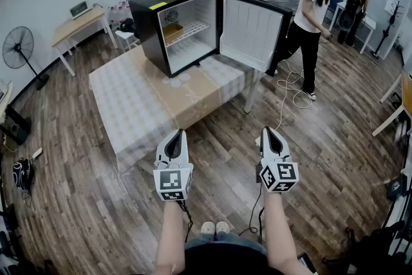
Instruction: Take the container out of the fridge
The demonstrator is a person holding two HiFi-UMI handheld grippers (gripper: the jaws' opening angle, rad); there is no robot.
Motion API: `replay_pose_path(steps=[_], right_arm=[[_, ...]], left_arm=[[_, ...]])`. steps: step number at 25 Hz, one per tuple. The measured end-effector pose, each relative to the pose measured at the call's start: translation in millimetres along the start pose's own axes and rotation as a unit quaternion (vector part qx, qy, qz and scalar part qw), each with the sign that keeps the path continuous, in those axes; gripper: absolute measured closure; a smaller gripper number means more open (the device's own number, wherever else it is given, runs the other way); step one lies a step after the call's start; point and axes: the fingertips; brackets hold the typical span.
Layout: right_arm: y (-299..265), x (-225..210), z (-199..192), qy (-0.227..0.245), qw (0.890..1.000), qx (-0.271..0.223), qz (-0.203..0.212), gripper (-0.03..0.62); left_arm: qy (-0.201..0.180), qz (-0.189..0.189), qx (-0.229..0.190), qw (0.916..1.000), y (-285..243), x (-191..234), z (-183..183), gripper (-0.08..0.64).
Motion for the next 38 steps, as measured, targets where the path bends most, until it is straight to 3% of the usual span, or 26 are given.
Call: replay_pose_path(steps=[27,29,38], right_arm=[[-12.9,17.2,-0.4,0.004,1.0,-0.006,0.007,0.583],[-16.6,22.4,-0.5,0.005,1.0,-0.005,0.016,0.526],[-38.9,40.6,-0.3,0.014,1.0,-0.005,0.025,0.429]], left_arm=[[0.012,-0.004,0.015,0.9998,-4.4,21.0,-17.8,0.555],[0.013,-0.007,0.016,0.9998,-6.5,23.3,-19.8,0.555],[0.018,-0.024,0.014,0.9995,-22.1,40.0,-24.9,0.555]])
Point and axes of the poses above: the fingertips, and each gripper's own axes: y backward along the fingers, x to its left, z out of its top, and after that the axes turned 13 degrees about x, right-handed
